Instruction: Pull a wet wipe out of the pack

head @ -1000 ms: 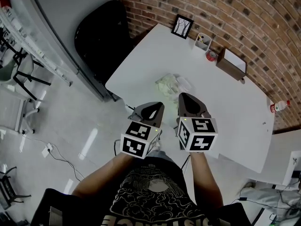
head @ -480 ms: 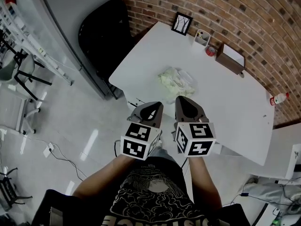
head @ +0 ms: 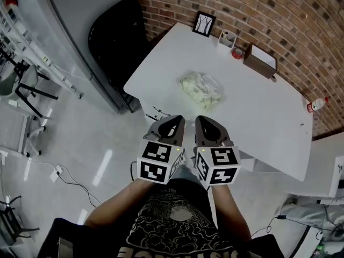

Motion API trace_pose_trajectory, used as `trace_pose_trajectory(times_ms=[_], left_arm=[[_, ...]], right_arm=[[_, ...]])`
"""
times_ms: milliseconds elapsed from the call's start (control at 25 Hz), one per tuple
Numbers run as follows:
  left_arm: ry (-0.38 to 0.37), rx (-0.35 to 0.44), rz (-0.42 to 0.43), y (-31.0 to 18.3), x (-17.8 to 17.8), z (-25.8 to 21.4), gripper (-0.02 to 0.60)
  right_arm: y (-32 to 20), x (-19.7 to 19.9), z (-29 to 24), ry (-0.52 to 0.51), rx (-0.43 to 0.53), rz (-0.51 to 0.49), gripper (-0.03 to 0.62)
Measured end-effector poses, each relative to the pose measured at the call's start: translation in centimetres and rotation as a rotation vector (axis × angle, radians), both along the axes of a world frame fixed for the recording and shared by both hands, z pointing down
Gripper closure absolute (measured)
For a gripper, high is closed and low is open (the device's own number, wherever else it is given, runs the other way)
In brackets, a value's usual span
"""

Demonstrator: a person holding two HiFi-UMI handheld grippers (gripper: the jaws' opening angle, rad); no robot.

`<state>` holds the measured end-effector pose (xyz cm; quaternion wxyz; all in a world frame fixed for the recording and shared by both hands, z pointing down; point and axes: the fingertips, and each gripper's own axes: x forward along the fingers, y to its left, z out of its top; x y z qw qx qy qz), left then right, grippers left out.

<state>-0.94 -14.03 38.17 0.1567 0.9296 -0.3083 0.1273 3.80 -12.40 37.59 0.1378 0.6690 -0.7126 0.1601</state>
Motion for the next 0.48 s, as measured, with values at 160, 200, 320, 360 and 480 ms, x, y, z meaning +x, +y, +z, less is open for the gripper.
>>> trace_pose_trajectory(times_ms=[160, 200, 320, 360, 480], left_arm=[[0.005, 0.0, 0.0, 0.47, 0.0, 0.0, 0.569], [0.005, -0.001, 0.0, 0.59, 0.02, 0.04, 0.569], [0.008, -0.005, -0.001, 0.8, 0.03, 0.17, 0.569], [0.008, -0.007, -0.003, 0.83, 0.01, 0.21, 0.569], [0.007, -0.011, -0.005, 0.87, -0.09, 0.36, 0.569]], right_arm=[[0.72, -0.31, 0.23, -0.002, -0.002, 0.002, 0.575], [0.84, -0.34, 0.28, 0.0, -0.003, 0.001, 0.574], [1.0, -0.33, 0.42, 0.003, -0.006, -0.002, 0.574], [1.0, -0.33, 0.44, 0.003, -0.006, -0.003, 0.574], [0.94, -0.47, 0.52, 0.004, -0.007, -0.009, 0.574]])
